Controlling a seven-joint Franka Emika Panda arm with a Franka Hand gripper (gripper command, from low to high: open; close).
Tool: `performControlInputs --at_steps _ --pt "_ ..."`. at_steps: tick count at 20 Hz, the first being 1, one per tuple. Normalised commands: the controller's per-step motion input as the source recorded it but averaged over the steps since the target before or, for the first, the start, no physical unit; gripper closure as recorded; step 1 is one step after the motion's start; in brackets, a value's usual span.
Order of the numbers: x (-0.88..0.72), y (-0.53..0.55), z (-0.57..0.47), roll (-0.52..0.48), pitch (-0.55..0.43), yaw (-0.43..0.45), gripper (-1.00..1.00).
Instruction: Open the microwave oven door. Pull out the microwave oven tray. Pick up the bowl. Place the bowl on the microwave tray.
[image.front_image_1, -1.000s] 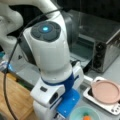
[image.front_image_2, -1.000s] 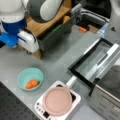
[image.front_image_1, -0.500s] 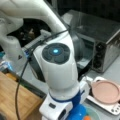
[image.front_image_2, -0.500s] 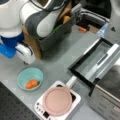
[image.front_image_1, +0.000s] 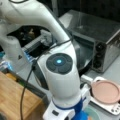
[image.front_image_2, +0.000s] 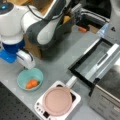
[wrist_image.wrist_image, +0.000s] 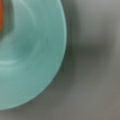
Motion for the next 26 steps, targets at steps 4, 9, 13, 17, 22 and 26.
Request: performControlInputs --at_steps 4,9,13,17,22,26 --pt "0.16 -0.09 -0.15 0.176 -0.073 0.013 -1.00" --pt "0.13 -0.10 -0.11 0.210 -0.096 0.018 -1.00" --pt "0.10 -0.10 -0.14 0.239 -0.138 0.019 -1.00" --pt "0.03 -0.09 -0.15 0.274 -0.159 0.009 -1.00" --pt "-0.01 -0.10 -0.16 0.274 -0.165 0.025 -1.00" --pt "-0.04 -0.10 -0.15 0.260 -0.172 0.014 -1.00"
